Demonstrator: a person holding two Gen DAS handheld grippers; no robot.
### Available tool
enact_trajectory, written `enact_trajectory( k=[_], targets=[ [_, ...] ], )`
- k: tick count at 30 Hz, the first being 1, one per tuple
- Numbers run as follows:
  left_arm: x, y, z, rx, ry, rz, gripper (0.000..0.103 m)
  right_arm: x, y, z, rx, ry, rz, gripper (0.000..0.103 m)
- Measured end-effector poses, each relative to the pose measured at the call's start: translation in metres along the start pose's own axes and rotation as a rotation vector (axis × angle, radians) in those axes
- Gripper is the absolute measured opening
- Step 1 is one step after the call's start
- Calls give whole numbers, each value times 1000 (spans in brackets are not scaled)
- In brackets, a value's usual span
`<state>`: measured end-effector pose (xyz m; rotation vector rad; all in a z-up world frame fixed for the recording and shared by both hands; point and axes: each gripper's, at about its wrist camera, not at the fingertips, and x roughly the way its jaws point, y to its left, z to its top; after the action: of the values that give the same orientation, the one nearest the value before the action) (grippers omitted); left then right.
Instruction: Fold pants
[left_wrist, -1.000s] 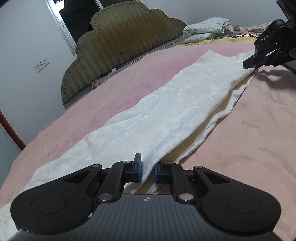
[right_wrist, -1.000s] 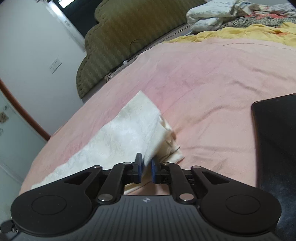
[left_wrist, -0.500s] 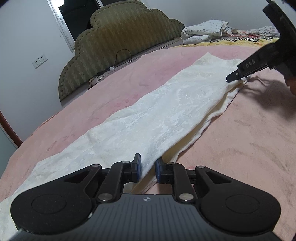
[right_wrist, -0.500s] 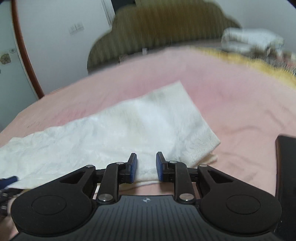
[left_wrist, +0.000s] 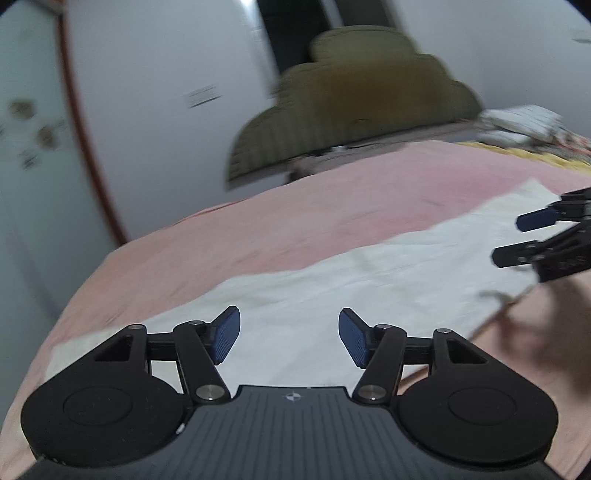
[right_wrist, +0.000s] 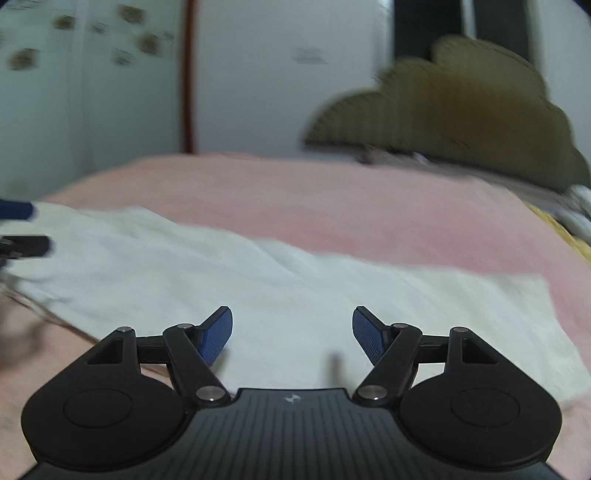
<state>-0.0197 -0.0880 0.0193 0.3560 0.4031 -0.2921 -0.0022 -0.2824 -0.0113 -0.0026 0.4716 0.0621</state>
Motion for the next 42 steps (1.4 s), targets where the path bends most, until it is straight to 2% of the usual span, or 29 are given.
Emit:
enact_trajectory(
  k=[5, 8, 11, 13, 15, 17, 19, 21, 24, 26, 31, 33, 34, 36, 40, 42],
  targets=[
    [-28, 93, -28, -220, 64, 203, 64, 17, 96, 35, -173, -87, 242, 72],
    [-48, 156, -44, -415, 103, 316, 64, 35, 154, 51, -248, -103, 409, 71],
    [-60, 208, -62, -598, 131, 391, 58, 41, 221, 55, -407, -147, 513, 70],
    [-66, 232, -74, -726, 140, 375, 57, 44, 263, 54, -536, -174, 539, 69],
    [-68, 250, -85, -833, 152, 318, 55, 50, 295, 51, -619, -175, 572, 64],
    [-68, 262, -95, -927, 159, 262, 48, 57, 322, 47, -679, -167, 600, 58],
    [-67, 270, -103, -1007, 155, 210, 42, 64, 344, 40, -755, -172, 581, 48],
    [-66, 275, -108, -1067, 137, 154, 36, 71, 361, 33, -821, -179, 550, 43],
    [-65, 279, -111, -1114, 118, 94, 34, 83, 376, 29, -873, -169, 522, 34],
    [-63, 279, -112, -1149, 106, 61, 33, 90, 383, 27, -895, -168, 503, 34],
    [-40, 282, -120, -1228, 95, 42, 30, 98, 385, 21, -910, -155, 489, 17],
    [-34, 283, -123, -1258, 97, 32, 22, 101, 385, 21, -897, -140, 492, 14],
    [-29, 283, -125, -1259, 90, 27, 0, 102, 385, 20, -887, -134, 498, 12],
    [-29, 282, -127, -1256, 93, 61, 0, 102, 383, 23, -856, -125, 516, 10],
    [-37, 274, -120, -1115, 84, 190, 0, 100, 385, 34, -781, -91, 593, 9],
    [-37, 273, -121, -1091, 101, 216, 0, 100, 389, 29, -792, -91, 588, 9]
  ],
)
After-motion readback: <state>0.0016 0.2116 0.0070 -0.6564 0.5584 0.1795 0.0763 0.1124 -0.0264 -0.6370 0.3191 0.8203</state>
